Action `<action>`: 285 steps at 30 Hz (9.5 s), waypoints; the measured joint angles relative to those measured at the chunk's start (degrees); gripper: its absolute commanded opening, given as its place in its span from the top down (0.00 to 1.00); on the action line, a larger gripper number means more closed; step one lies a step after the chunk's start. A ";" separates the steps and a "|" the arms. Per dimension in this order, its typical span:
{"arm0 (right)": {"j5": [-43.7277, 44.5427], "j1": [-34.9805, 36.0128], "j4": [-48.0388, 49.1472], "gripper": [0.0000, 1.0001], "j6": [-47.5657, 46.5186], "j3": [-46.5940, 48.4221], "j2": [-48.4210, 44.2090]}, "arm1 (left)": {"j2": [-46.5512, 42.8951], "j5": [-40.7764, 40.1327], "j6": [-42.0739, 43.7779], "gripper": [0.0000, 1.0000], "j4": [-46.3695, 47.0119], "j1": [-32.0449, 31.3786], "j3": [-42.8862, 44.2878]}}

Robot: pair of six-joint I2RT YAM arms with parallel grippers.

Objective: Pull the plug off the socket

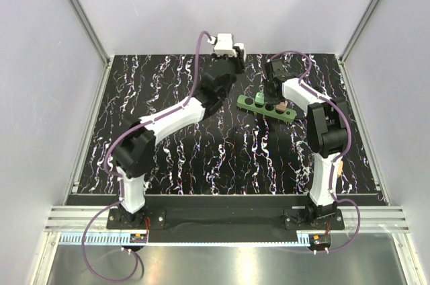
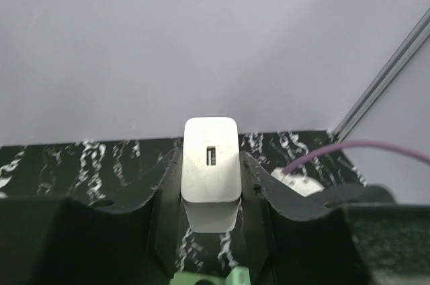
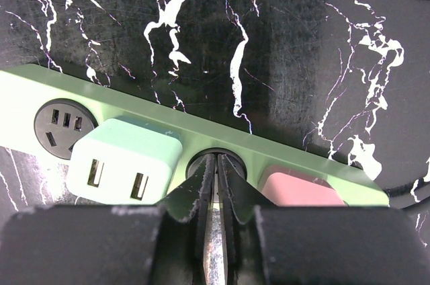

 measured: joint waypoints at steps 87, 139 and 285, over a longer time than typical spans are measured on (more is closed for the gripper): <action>-7.39 -0.76 2.05 0.27 2.69 -14.67 -10.51 | 11.89 -27.74 2.93 0.36 -69.31 44.61 -6.80; 4.79 -3.58 7.65 0.67 6.40 -17.81 -26.71 | 2.43 25.92 -1.60 0.18 -19.87 2.10 -6.27; -9.90 -15.41 19.98 1.00 13.00 -23.21 -13.18 | 27.96 -4.13 11.32 1.00 -35.26 -11.39 29.46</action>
